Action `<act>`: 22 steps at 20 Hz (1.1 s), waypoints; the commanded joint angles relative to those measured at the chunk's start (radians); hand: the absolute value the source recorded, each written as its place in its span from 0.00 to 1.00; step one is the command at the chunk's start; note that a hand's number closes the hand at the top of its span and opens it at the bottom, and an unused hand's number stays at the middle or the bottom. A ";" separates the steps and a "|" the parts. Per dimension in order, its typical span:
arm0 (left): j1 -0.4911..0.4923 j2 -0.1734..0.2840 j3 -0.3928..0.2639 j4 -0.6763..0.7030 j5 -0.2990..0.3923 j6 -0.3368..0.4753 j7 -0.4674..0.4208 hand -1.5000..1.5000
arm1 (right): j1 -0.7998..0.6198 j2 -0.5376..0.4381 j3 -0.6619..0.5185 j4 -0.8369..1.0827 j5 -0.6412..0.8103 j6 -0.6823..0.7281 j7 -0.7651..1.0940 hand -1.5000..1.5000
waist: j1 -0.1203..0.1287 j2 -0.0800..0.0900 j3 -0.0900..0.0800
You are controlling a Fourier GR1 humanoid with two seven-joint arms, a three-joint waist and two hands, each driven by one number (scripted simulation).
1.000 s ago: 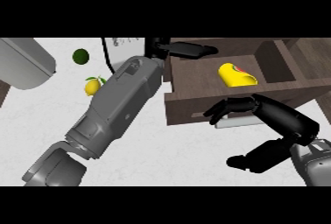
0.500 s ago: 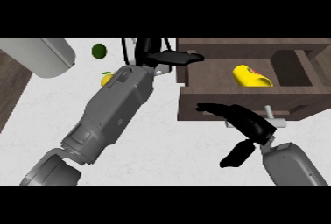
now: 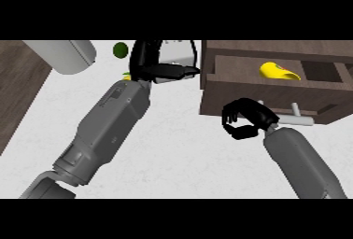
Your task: Pick up the cup, place it into the drawer and close the drawer
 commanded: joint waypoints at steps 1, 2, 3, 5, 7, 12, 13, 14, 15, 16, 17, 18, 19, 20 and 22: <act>0.061 0.035 -0.004 -0.059 0.006 -0.034 0.024 0.00 | -0.103 -0.012 -0.089 0.199 -0.023 -0.054 -0.143 1.00 | 0.033 0.007 0.004; 0.058 0.039 -0.008 -0.070 0.003 -0.039 0.028 0.00 | -0.146 -0.007 -0.101 0.241 -0.014 -0.074 -0.145 1.00 | 0.037 0.011 0.004; 0.067 0.051 0.002 -0.074 0.017 -0.059 0.043 0.00 | -0.183 -0.005 -0.124 0.271 -0.021 -0.083 -0.138 1.00 | 0.043 0.014 0.004; 0.120 0.074 -0.009 -0.090 0.012 -0.110 0.020 0.00 | -0.213 -0.026 -0.167 0.310 -0.037 -0.118 -0.163 1.00 | 0.062 0.020 0.005; 0.107 0.116 0.006 -0.120 0.025 -0.116 0.063 0.00 | -0.286 -0.037 -0.213 0.357 -0.062 -0.117 -0.166 1.00 | 0.063 0.015 0.004; 0.133 0.103 -0.010 -0.141 0.019 -0.122 0.065 0.00 | -0.375 -0.107 -0.280 0.429 -0.090 -0.123 -0.155 1.00 | 0.093 0.032 0.005; 0.152 0.122 -0.010 -0.149 0.014 -0.129 0.051 0.00 | -0.389 -0.123 -0.297 0.430 -0.105 -0.111 -0.133 1.00 | 0.099 0.028 0.004; 0.146 0.114 -0.021 -0.149 0.012 -0.135 0.071 0.00 | -0.394 -0.109 -0.297 0.431 -0.107 -0.120 -0.137 1.00 | 0.096 0.031 0.005; 0.164 0.152 -0.010 -0.162 0.019 -0.170 0.062 0.00 | -0.393 -0.129 -0.309 0.430 -0.119 -0.105 -0.135 1.00 | 0.109 0.029 0.004; 0.169 0.129 -0.017 -0.155 0.017 -0.160 0.062 0.00 | -0.400 -0.142 -0.308 0.428 -0.121 -0.090 -0.144 1.00 | 0.101 0.036 0.004; 0.154 0.132 -0.014 -0.168 0.020 -0.160 0.069 0.00 | -0.399 -0.141 -0.308 0.426 -0.124 -0.086 -0.138 1.00 | 0.119 0.037 0.005; 0.166 0.138 -0.013 -0.172 0.019 -0.169 0.056 0.00 | -0.408 -0.149 -0.319 0.419 -0.136 -0.082 -0.136 1.00 | 0.113 0.034 0.003; 0.167 0.154 -0.006 -0.172 0.027 -0.177 0.073 0.00 | -0.399 -0.161 -0.317 0.421 -0.134 -0.074 -0.134 1.00 | 0.119 0.036 0.003; 0.179 0.134 -0.028 -0.176 0.012 -0.170 0.068 0.00 | -0.407 -0.156 -0.321 0.412 -0.143 -0.069 -0.135 1.00 | 0.123 0.034 0.004; 0.172 0.130 -0.022 -0.181 0.022 -0.184 0.071 0.00 | -0.415 -0.166 -0.329 0.402 -0.159 -0.043 -0.131 1.00 | 0.122 0.041 0.003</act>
